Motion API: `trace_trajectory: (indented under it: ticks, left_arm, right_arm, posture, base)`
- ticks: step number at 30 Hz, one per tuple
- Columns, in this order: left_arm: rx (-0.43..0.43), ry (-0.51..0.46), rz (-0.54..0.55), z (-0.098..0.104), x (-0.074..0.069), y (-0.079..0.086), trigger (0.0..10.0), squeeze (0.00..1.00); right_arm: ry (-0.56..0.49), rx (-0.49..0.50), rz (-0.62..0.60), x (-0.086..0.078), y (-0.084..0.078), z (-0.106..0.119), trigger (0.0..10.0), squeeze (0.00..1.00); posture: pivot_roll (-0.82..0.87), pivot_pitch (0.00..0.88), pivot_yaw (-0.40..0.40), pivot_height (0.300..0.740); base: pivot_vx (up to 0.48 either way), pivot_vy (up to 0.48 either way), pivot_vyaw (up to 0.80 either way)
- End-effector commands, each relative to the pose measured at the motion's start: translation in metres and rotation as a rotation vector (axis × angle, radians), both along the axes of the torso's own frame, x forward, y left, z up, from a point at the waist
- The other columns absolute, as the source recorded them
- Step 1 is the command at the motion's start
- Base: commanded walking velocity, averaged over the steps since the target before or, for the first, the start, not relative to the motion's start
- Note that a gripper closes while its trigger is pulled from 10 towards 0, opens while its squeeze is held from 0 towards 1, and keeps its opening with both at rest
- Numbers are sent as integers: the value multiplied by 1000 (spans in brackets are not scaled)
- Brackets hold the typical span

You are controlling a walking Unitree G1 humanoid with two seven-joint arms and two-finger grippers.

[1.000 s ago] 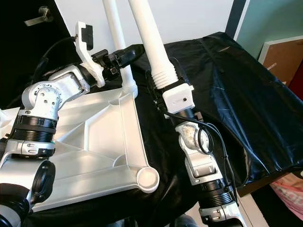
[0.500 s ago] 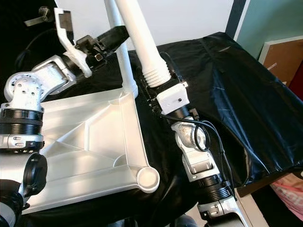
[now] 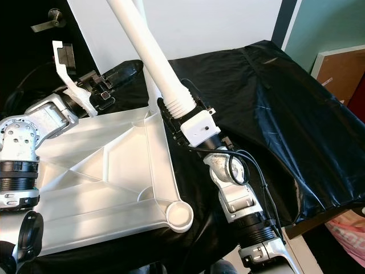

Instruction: Building children table

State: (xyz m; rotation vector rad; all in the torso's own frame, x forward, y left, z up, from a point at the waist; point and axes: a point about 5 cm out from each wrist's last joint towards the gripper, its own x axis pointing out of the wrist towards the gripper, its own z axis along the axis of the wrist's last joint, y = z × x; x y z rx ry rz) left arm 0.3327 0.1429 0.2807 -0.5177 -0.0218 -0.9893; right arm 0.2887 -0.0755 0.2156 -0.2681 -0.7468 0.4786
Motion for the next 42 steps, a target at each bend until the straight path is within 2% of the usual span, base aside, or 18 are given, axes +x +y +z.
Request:
trace_trajectory:
  ticks: [1, 3, 9, 17, 18, 19, 22, 31, 42]
  left_arm:
    - [-70, -209, -416, 3, -21, -4, 10000, 0]
    - [-85, -203, -370, -2, -20, -2, 10000, 0]
    - [-126, -210, -371, 4, -24, -3, 10000, 0]
    - [-132, -199, -351, -1, -26, -2, 10000, 0]
    - [-145, -184, -336, -10, -35, 3, 10000, 0]
    - [-148, -184, -333, -12, -39, 5, 10000, 0]
    - [-150, -185, -329, -13, -41, 6, 10000, 0]
    - [-160, -232, -330, -4, -44, -3, 10000, 0]
    - [-140, -263, -305, 7, -32, -20, 10000, 0]
  right_arm:
    - [-12, 9, 32, 0, 5, 4, 10000, 0]
    - [0, 9, 51, 0, 8, 2, 10000, 0]
    - [28, 5, 70, 1, 10, -3, 10000, 0]
    - [63, 31, 76, 3, 10, -7, 10000, 0]
    - [118, 87, 61, 5, 7, -12, 10000, 0]
    - [137, 102, 57, 5, 7, -15, 10000, 0]
    - [149, 100, 60, 5, 7, -17, 10000, 0]
    - [200, 63, 145, 4, 18, -27, 10000, 0]
    - [202, -29, 254, -1, 32, -31, 10000, 0]
  posture:
    - [-78, 38, 56, 740]
    - [-74, 39, 50, 740]
    - [-70, 39, 46, 740]
    - [-72, 37, 47, 740]
    - [-79, 35, 51, 740]
    - [-79, 35, 51, 740]
    - [-73, 33, 47, 740]
    - [-56, 26, 32, 740]
    - [-56, 33, 29, 740]
  base:
    - [0, 0, 0]
    - [0, 0, 0]
    - [0, 0, 0]
    - [0, 0, 0]
    - [0, 0, 0]
    - [0, 0, 0]
    - [0, 0, 0]
    - [0, 0, 0]
    - [0, 0, 0]
